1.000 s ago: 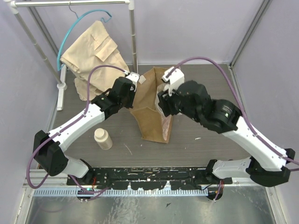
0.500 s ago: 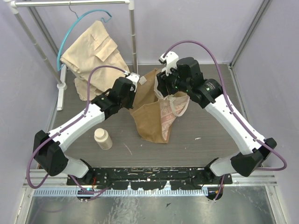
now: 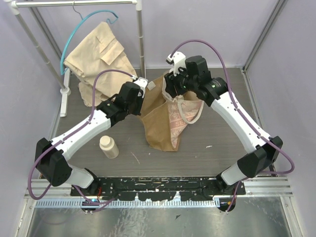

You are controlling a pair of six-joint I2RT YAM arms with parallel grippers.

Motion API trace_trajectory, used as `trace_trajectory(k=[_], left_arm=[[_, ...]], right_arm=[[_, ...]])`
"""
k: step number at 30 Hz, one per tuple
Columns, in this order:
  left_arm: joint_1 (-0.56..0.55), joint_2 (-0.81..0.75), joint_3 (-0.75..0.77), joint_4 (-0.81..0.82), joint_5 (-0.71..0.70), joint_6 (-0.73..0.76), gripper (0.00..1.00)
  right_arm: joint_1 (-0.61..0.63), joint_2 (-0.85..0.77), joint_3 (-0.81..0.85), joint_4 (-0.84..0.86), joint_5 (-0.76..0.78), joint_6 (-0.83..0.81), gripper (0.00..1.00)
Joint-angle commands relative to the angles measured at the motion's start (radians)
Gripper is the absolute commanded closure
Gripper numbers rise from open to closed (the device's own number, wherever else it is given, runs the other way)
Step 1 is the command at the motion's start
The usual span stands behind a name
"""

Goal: Place the personal care products into the canvas bag

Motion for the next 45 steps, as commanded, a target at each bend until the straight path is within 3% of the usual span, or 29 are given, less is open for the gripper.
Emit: trace_trajectory(k=[1,12,25,37,45], left_arm=[[0.002,-0.035,0.004,-0.023,0.014,0.016,1.00],[0.002,-0.025,0.008,-0.021,0.021,0.018,1.00],[0.002,-0.030,0.023,-0.018,0.035,0.027,1.00],[0.001,-0.032,0.015,-0.013,0.044,0.021,1.00],[0.002,-0.035,0.013,-0.015,0.052,0.022,1.00]], right_arm=[[-0.012,0.017,0.157,0.092,-0.048,-0.015,0.99],[-0.016,0.058,0.251,0.050,-0.072,-0.012,0.99],[0.008,-0.102,-0.210,0.174,-0.297,0.078,0.99],[0.077,-0.203,-0.185,-0.006,-0.450,0.101,0.99],[0.138,-0.133,-0.273,0.015,-0.348,0.048,0.99]])
